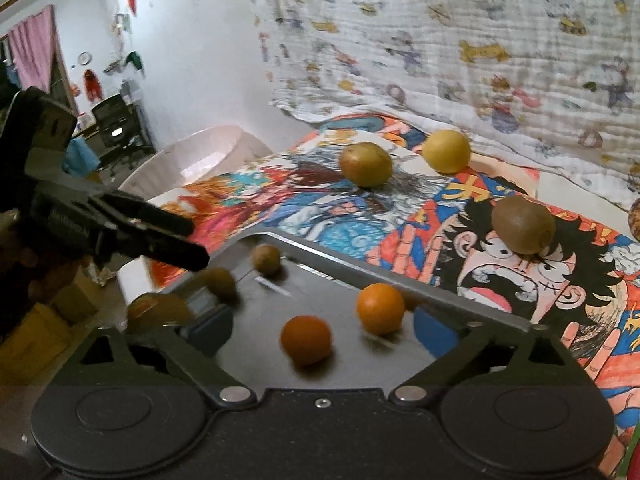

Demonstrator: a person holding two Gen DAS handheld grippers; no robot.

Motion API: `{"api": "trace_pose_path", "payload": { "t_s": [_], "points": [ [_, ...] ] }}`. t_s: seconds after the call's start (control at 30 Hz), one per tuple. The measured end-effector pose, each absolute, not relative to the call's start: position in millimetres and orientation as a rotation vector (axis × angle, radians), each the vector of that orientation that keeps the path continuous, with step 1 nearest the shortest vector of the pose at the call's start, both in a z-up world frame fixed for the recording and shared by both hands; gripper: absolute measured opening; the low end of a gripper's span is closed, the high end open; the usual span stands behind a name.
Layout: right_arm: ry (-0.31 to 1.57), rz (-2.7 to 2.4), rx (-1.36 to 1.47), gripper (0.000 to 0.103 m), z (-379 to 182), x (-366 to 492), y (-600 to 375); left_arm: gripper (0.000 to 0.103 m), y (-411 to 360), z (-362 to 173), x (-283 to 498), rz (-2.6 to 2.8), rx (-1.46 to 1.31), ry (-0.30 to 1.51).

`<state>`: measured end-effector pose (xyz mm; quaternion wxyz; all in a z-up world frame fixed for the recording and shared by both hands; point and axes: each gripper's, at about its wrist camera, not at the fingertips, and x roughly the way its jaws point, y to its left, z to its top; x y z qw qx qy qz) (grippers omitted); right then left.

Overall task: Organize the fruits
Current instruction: 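Lower the small kiwi onto the tray with the left tool while the right tool releases the tangerine there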

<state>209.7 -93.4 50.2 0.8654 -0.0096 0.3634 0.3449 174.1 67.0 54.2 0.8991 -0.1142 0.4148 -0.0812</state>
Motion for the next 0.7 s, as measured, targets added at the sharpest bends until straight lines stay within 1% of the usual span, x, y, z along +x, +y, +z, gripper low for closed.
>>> {"api": "trace_pose_path", "payload": {
  "t_s": [0.1, 0.27, 0.7],
  "points": [
    [0.752, 0.742, -0.049, 0.102, 52.1, 195.7, -90.6, 0.102, 70.8, 57.5, 160.3, -0.156, -0.252, 0.85],
    [0.749, 0.753, -0.084, 0.102, 51.6, 176.5, -89.0, 0.102, 75.6, 58.3, 137.9, -0.139, -0.274, 0.854],
    [0.754, 0.701, -0.088, 0.102, 51.8, 156.9, -114.6, 0.102, 71.5, 56.5, 101.2, -0.07, -0.171, 0.919]
  ]
}}
